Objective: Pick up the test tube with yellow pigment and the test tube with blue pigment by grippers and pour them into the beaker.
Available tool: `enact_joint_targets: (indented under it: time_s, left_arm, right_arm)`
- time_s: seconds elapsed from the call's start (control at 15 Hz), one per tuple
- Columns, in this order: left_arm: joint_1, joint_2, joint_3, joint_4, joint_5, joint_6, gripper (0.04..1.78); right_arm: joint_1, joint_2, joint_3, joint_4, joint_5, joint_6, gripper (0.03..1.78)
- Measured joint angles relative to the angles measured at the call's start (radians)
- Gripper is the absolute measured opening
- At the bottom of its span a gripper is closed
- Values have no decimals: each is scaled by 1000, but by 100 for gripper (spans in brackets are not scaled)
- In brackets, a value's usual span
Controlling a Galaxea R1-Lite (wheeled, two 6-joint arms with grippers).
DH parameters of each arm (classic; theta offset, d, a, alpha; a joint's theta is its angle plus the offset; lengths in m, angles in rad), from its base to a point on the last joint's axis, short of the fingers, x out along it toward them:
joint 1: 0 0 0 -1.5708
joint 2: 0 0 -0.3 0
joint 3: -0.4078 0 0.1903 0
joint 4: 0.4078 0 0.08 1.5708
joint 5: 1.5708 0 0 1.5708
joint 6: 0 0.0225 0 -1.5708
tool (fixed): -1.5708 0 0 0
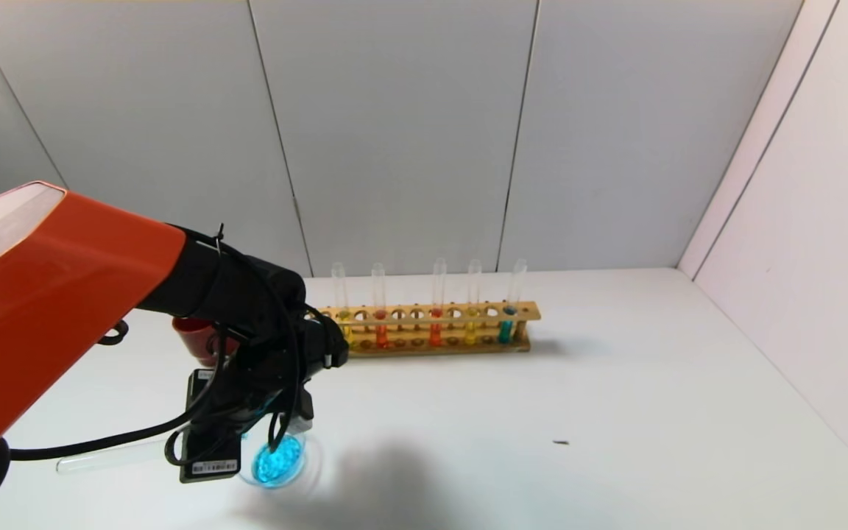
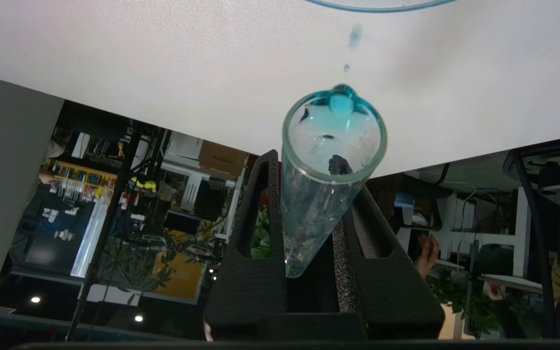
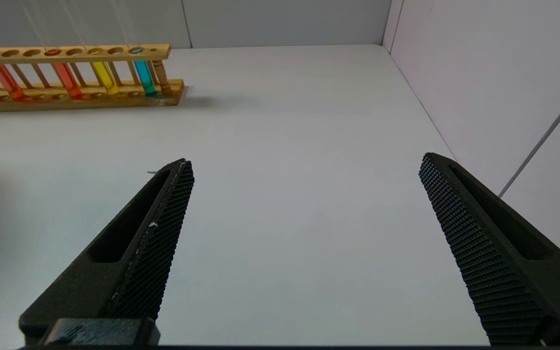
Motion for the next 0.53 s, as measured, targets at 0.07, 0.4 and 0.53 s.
enact_joint_targets:
  time_s: [0.07, 0.4, 0.53]
  left_arm:
    - [0, 9, -18, 24, 0, -1, 32]
    - [-20, 47, -85, 111, 5, -7, 32]
    - [-26, 57, -99, 118, 5, -8, 32]
  right_arm:
    - [0, 0, 0, 0, 0, 0, 170]
    - [0, 0, 0, 0, 0, 0, 170]
    - [0, 0, 0, 0, 1, 0, 170]
